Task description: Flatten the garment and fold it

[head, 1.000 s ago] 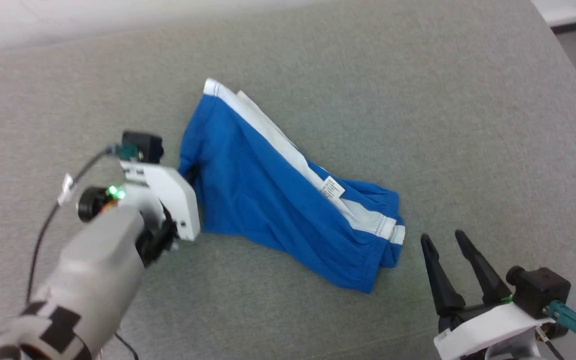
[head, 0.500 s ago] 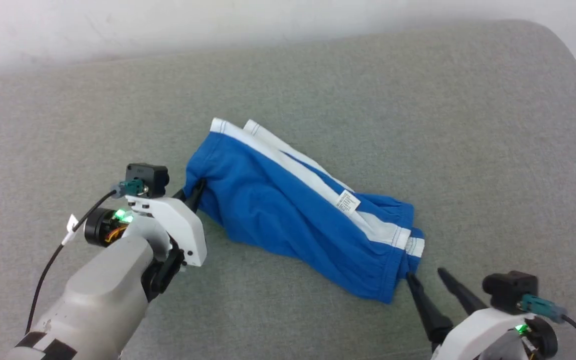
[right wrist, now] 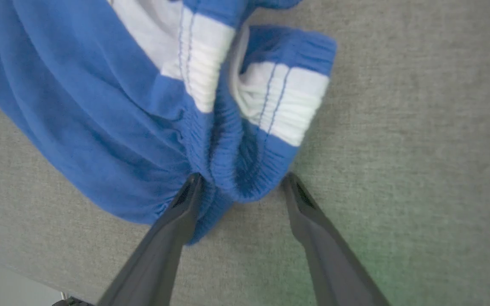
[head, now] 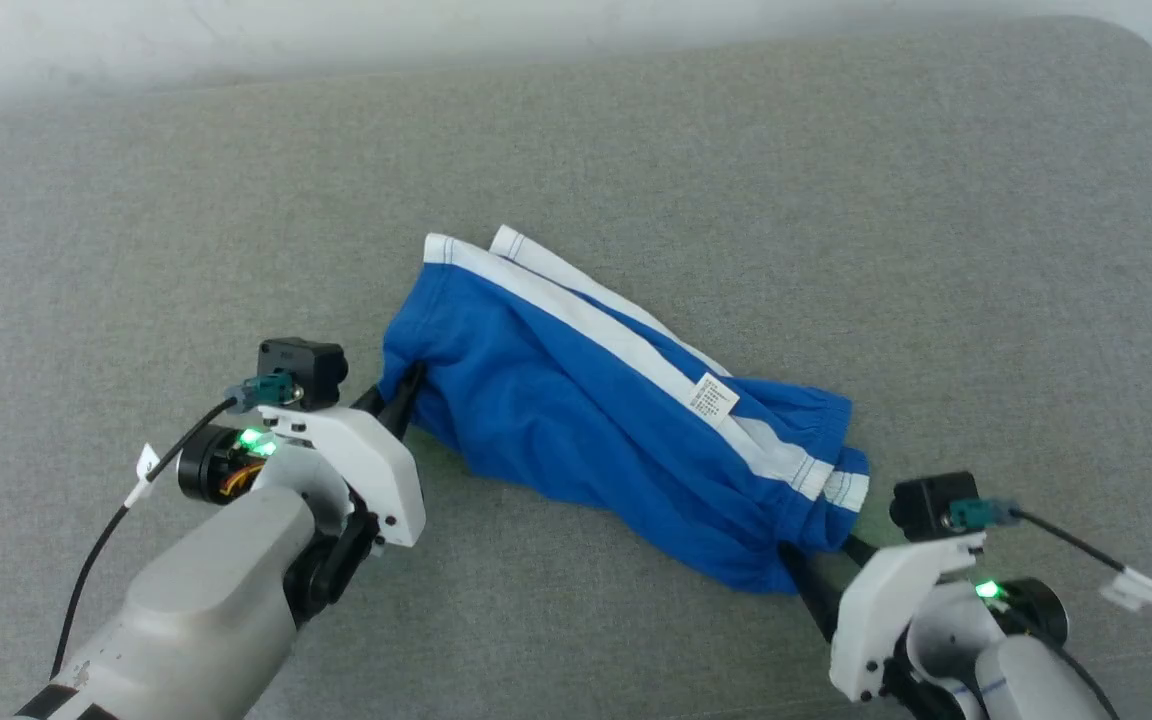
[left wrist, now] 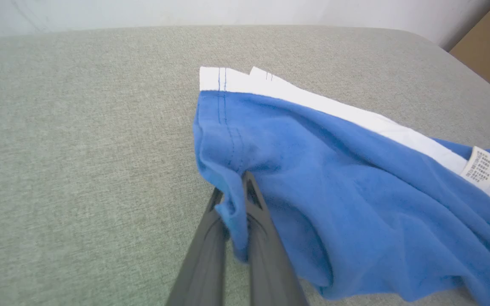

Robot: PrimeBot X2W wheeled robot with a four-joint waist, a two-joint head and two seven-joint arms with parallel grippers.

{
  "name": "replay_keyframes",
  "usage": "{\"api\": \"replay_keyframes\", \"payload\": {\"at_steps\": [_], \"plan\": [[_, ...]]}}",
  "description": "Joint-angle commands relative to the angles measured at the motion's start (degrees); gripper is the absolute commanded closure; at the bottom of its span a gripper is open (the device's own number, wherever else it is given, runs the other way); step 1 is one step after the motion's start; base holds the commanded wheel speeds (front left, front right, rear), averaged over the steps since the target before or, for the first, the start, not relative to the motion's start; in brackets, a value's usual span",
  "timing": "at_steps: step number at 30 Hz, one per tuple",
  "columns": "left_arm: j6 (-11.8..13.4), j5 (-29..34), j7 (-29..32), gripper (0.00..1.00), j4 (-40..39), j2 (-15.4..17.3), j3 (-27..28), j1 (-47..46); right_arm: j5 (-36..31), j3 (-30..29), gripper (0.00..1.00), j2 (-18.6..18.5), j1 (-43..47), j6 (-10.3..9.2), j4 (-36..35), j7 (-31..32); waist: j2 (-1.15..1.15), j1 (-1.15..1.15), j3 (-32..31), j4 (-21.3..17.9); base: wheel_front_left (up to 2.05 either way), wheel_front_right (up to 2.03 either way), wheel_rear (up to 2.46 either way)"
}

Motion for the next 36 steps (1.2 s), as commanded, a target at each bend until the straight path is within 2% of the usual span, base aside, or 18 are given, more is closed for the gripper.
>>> {"api": "replay_keyframes", "payload": {"at_steps": [1, 2, 3, 4, 5, 10, 14, 22, 30, 33, 36], "plan": [[0.4, -0.1, 0.0, 1.0, -0.6, 0.4, 0.2, 0.7, 0.3, 0.9, 0.0, 0.0, -1.1, -0.13, 2.7, 1.5, -0.01, 0.0, 0.7, 0.2, 0.0, 0.0, 0.0], [0.6, -0.1, 0.0, 1.0, -0.9, 0.6, 0.2, 0.8, 0.3, 1.8, 0.28, 0.0, -1.8, -0.13, 4.5, 2.9, -0.01, 0.0, 0.8, 0.2, 0.0, 0.0, 0.0], [0.7, -0.2, 0.1, 1.0, -1.3, 0.7, 0.2, 0.9, 0.9, 2.5, 0.63, 0.0, -2.4, -0.13, 5.8, 3.7, -0.01, 0.0, 1.0, 0.3, 0.0, 0.0, 0.0], [0.8, -0.3, 0.1, 1.0, -1.6, 0.7, 0.3, 0.9, 1.9, 3.2, 0.9, 0.0, -2.9, -0.13, 6.8, 4.2, -0.01, 0.0, 1.1, 0.5, 0.0, 0.0, 0.0], [0.8, -0.3, 0.1, 1.0, -1.9, 0.8, 0.3, 1.0, 2.4, 3.9, 1.0, 0.0, -3.4, -0.13, 7.8, 4.9, -0.01, 0.0, 1.1, 0.5, 0.0, 0.0, 0.0], [1.2, -0.6, -0.6, 1.0, -2.5, 1.0, 0.5, 1.9, 3.3, 4.6, 1.0, 0.0, -5.2, -0.13, 9.1, 4.5, -0.01, 0.0, 0.2, 0.8, 0.0, 0.0, 0.0], [2.2, -0.4, -2.3, 1.0, -3.5, 0.9, 1.3, 3.7, 1.7, 3.7, 1.0, 0.0, -6.4, -0.13, 6.5, 2.4, -0.01, 0.0, -1.8, 1.4, 0.0, 0.0, 0.0], [7.0, -0.4, -4.1, 1.0, -9.1, 1.9, 4.1, 12.4, 1.6, 2.5, 1.0, -2.0, -4.8, -0.13, -0.6, 4.7, -0.01, 0.0, -6.3, 3.7, 0.0, 0.0, 0.0], [11.8, -1.1, -4.4, 1.0, -16.4, 2.8, 8.0, 23.8, 4.7, -1.1, 1.0, -3.1, -0.3, -0.13, -1.9, 9.8, -0.01, 0.0, -8.9, 5.4, 0.0, 0.0, 0.0], [11.9, -1.4, -4.4, 1.0, -18.0, 2.6, 7.4, 27.0, 5.9, -1.8, 1.0, -3.0, 1.0, -0.13, -1.5, 10.5, -0.01, 0.0, -9.0, 5.6, 0.0, 0.0, 0.0], [10.7, -1.8, -3.6, 1.0, -17.9, 1.2, 5.9, 28.2, 6.9, -2.4, 1.0, -2.6, 1.6, -0.13, -0.3, 9.9, -0.01, 0.0, -8.8, 5.6, 0.0, 0.0, 0.0]]}}
